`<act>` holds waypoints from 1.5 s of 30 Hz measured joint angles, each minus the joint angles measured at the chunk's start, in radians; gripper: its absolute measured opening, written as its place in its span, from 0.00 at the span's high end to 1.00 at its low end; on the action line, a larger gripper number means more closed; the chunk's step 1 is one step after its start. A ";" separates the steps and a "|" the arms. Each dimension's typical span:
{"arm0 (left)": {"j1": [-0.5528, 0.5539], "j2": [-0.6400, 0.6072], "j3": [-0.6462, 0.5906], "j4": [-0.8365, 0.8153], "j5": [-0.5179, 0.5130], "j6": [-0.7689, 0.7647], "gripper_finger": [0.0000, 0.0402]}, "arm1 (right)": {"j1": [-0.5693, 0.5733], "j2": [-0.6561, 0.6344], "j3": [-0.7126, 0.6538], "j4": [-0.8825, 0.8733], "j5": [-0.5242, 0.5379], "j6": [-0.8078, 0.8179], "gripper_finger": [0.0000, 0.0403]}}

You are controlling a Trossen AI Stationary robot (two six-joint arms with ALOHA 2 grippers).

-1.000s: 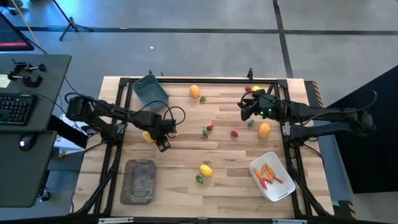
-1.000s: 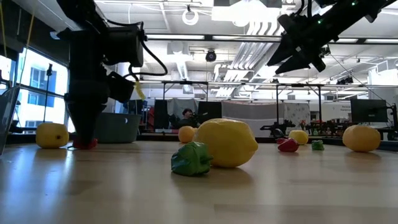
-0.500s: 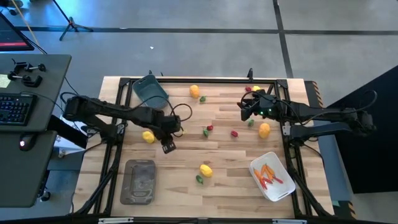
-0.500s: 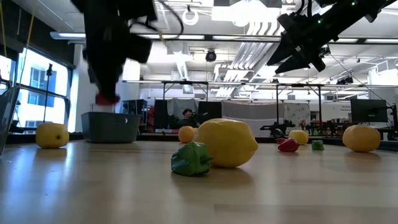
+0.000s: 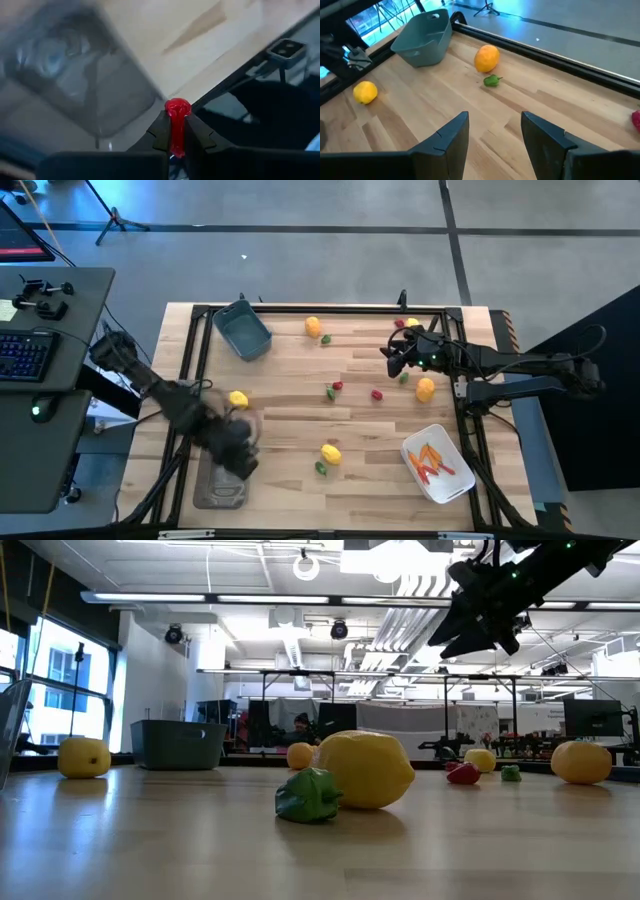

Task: Sort produce into baskets
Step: Put the red chili pepper into the black bin, then put the green chili pepper into the black bin

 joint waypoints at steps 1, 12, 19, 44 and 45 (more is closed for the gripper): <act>-0.045 0.005 0.000 -0.001 -0.028 -0.073 0.98 | 0.000 0.003 0.000 0.000 0.000 -0.009 0.58; -0.200 0.009 -0.223 0.083 -0.111 -0.334 0.98 | 0.001 0.081 0.000 0.009 -0.121 0.011 0.58; -0.184 -0.075 -0.465 0.313 -0.118 -0.263 0.98 | 0.001 0.151 0.000 -0.015 -0.186 0.183 0.58; -0.184 -0.103 -0.450 0.362 -0.143 -0.098 0.61 | -0.158 0.295 0.000 -0.480 -0.183 0.565 0.36; -0.184 -0.103 -0.440 0.348 -0.145 -0.092 0.61 | -0.169 0.315 0.000 -0.466 -0.188 0.559 0.36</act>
